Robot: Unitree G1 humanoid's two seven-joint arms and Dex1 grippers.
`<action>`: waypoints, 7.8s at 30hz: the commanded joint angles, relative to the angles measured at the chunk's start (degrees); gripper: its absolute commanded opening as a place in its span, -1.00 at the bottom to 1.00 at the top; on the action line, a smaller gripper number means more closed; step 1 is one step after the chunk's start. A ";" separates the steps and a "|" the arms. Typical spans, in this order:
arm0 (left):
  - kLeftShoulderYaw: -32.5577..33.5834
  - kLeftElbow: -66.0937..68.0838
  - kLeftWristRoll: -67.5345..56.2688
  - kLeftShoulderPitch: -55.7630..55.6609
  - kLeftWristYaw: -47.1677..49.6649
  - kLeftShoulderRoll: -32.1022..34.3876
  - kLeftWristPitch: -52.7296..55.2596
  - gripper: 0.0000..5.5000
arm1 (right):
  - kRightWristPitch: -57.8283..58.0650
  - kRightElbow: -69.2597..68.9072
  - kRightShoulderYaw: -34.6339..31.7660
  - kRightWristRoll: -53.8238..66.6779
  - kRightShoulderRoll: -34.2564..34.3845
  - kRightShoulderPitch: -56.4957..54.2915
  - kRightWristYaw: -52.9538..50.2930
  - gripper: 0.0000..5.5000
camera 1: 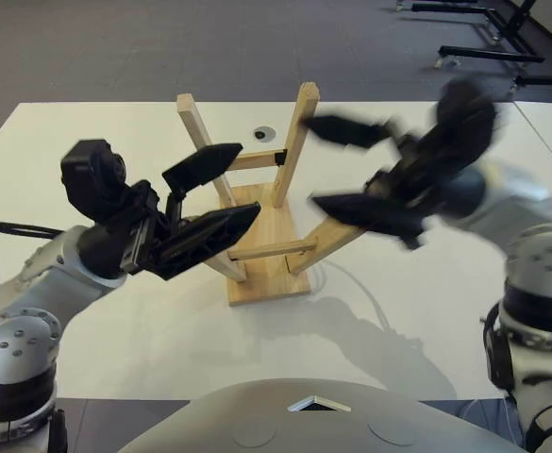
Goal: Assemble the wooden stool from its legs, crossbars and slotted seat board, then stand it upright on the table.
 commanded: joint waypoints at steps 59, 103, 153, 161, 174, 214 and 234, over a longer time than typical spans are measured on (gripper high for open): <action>16.08 22.52 31.34 4.31 -17.78 0.64 -9.71 0.96 | -16.68 26.57 -16.84 -29.03 7.20 5.16 -7.00 0.91; -10.01 37.65 50.70 -7.90 -31.31 2.00 -5.95 0.96 | -25.80 35.09 3.38 -46.16 -2.76 11.18 25.20 0.91; 6.34 12.05 17.23 17.71 -18.28 11.28 19.69 -0.62 | 55.72 7.61 -8.17 10.78 -14.94 8.37 4.30 -0.58; 12.38 26.03 17.62 10.44 -13.14 8.62 17.34 -0.09 | 54.16 21.41 -7.36 24.14 -11.13 5.51 -17.01 -0.14; 24.38 30.20 28.17 15.30 -25.78 15.16 5.82 -0.01 | 16.00 6.09 -8.14 -8.40 -13.56 21.43 5.55 0.16; 3.50 14.55 38.97 24.60 -45.89 24.18 -16.36 -0.49 | -4.38 1.77 1.17 -17.83 -17.08 27.51 24.83 -0.50; 33.40 16.08 -29.58 21.24 -7.20 21.80 17.31 -0.52 | 56.98 30.11 38.34 47.58 -44.51 -32.52 27.43 -0.50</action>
